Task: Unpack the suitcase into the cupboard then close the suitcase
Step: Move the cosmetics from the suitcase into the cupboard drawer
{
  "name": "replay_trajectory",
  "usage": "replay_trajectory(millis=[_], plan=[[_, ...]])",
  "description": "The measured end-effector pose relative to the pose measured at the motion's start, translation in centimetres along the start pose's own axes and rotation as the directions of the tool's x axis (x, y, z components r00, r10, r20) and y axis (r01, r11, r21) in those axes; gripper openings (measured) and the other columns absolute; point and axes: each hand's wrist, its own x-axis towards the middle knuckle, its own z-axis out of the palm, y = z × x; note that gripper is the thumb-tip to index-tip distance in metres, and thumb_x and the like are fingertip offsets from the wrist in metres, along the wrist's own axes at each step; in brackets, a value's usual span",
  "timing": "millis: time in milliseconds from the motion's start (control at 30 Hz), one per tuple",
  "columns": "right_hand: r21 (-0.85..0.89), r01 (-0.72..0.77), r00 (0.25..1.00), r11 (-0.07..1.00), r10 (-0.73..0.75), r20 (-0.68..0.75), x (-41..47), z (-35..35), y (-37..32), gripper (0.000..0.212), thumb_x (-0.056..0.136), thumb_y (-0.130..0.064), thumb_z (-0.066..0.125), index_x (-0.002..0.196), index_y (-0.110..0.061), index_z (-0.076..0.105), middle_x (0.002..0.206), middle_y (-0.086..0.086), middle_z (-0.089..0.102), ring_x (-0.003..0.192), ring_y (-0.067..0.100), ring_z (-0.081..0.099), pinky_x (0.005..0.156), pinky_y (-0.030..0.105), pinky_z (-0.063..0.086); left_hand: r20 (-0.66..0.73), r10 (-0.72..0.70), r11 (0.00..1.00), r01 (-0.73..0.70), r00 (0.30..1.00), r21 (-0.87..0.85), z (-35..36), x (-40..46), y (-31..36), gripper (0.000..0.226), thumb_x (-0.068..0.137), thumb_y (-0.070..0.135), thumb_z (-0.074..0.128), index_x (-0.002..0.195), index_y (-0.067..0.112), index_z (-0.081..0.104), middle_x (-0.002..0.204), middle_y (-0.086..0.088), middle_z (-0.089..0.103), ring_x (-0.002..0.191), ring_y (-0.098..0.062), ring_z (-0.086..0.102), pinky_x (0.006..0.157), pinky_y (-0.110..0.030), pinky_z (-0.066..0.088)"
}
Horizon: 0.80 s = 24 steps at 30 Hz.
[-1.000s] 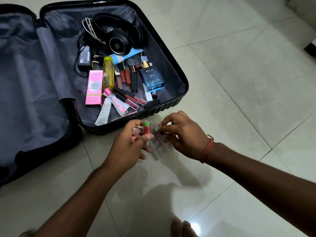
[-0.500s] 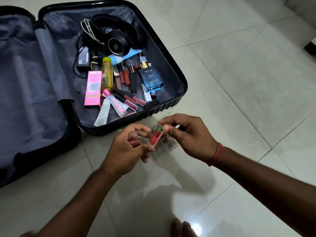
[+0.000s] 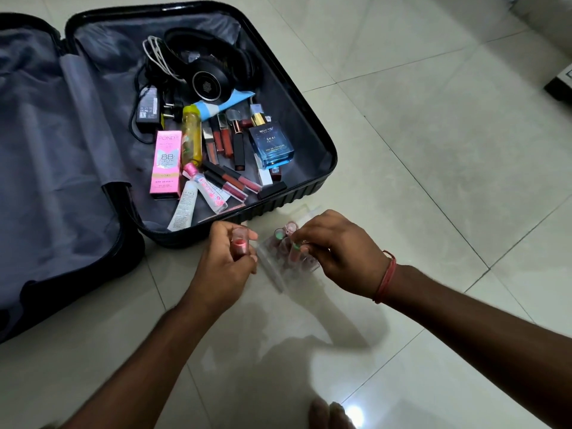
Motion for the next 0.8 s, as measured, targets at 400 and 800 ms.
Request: replay_trajectory(millis=[400,800], plan=[[0.016,-0.032,0.991,0.999,0.034,-0.130,-0.5,0.7,-1.0,0.018,0.088,-0.018,0.062,0.101,-0.014,0.075,0.108,0.006,0.063,0.096,0.022,0.054,0.084,0.025,0.041,0.100,0.055,0.998,-0.056,0.993,0.007,0.3,-0.2,0.0,0.060,0.080,-0.011,0.068,0.099,0.046,0.070,0.099,-0.004,0.065,0.084,-0.012,0.065,0.064,-0.036,0.058],[0.383,-0.278,0.937,0.881,0.336,-0.093,-0.8,-0.4,-2.9,0.013,0.079,-0.024,0.071,0.090,-0.017,0.072,0.080,-0.010,0.066,0.072,0.008,0.059,0.065,0.015,0.043,0.105,0.150,0.970,-0.167,0.983,0.178,1.0,-0.3,0.2,0.038,0.069,0.008,0.083,0.086,0.040,0.072,0.087,0.007,0.074,0.082,-0.012,0.070,0.073,-0.033,0.056]])
